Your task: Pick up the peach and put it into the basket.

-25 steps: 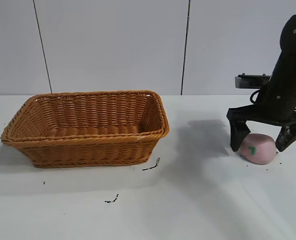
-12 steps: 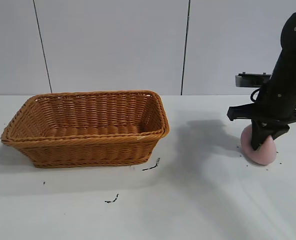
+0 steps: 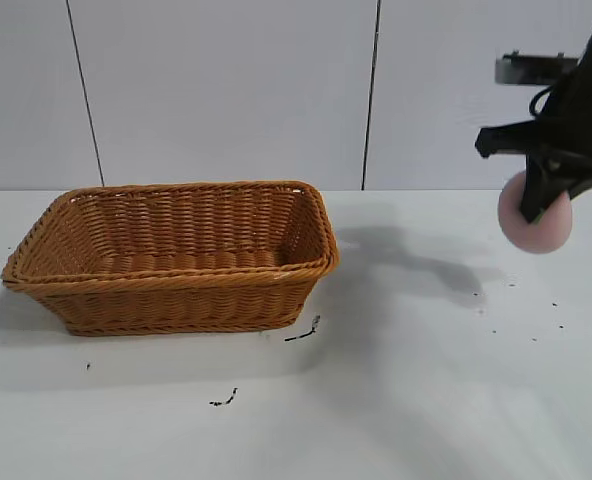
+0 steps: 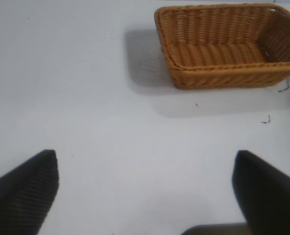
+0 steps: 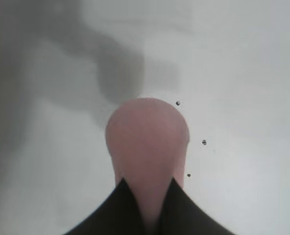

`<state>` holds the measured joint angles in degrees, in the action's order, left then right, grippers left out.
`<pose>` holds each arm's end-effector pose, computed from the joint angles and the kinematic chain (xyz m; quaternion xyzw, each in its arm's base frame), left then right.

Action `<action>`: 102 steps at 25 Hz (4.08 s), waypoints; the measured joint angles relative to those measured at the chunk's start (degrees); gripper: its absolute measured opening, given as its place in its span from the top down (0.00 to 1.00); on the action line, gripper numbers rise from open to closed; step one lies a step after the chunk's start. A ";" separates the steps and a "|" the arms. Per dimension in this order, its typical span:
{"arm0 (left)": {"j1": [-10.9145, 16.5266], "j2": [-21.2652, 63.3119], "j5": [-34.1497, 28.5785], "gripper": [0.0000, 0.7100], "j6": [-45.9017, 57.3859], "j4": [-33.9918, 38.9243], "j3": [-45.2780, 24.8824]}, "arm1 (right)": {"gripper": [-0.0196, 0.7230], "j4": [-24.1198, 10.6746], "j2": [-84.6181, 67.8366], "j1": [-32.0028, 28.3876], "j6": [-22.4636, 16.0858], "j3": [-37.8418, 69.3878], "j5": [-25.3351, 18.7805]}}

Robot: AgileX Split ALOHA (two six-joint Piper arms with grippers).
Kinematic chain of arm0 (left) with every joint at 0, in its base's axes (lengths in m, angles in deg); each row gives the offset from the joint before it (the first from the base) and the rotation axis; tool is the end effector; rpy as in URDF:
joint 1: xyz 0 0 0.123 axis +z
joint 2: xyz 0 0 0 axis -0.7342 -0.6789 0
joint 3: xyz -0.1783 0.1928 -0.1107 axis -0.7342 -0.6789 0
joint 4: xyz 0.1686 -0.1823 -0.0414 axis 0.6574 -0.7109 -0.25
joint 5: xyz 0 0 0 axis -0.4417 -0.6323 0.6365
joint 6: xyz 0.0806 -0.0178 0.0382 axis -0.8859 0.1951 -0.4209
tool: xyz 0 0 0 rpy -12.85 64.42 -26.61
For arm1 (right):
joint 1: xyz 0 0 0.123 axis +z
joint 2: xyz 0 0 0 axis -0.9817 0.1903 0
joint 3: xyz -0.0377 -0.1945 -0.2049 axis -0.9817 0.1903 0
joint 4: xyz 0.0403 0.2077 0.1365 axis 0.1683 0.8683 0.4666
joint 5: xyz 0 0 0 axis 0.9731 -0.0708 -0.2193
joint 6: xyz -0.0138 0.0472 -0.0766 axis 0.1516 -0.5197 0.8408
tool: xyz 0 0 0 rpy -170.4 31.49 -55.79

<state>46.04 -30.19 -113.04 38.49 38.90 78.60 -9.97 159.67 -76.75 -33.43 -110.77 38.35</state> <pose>-0.0060 -0.0029 0.2761 0.0097 0.8530 -0.0246 0.5213 0.3859 0.0206 0.2284 -0.0490 0.9843 0.0279 0.1674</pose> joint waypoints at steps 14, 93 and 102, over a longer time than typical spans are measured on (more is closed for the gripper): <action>0.00 0.00 0.00 0.02 0.00 0.00 0.00 | 0.99 2.07 4.07 9.29 0.00 -22.74 -9.45; 0.00 0.00 0.00 0.02 0.00 0.00 0.00 | 0.04 -1.19 9.92 -4.40 -1.28 -41.13 -19.69; 0.00 0.00 0.00 0.02 0.00 0.00 0.00 | 0.04 -0.50 -19.32 -4.40 -1.28 -10.09 -19.63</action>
<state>46.04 -30.19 -113.04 38.49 38.90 78.60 -10.47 140.35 -81.14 -34.71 -120.85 18.72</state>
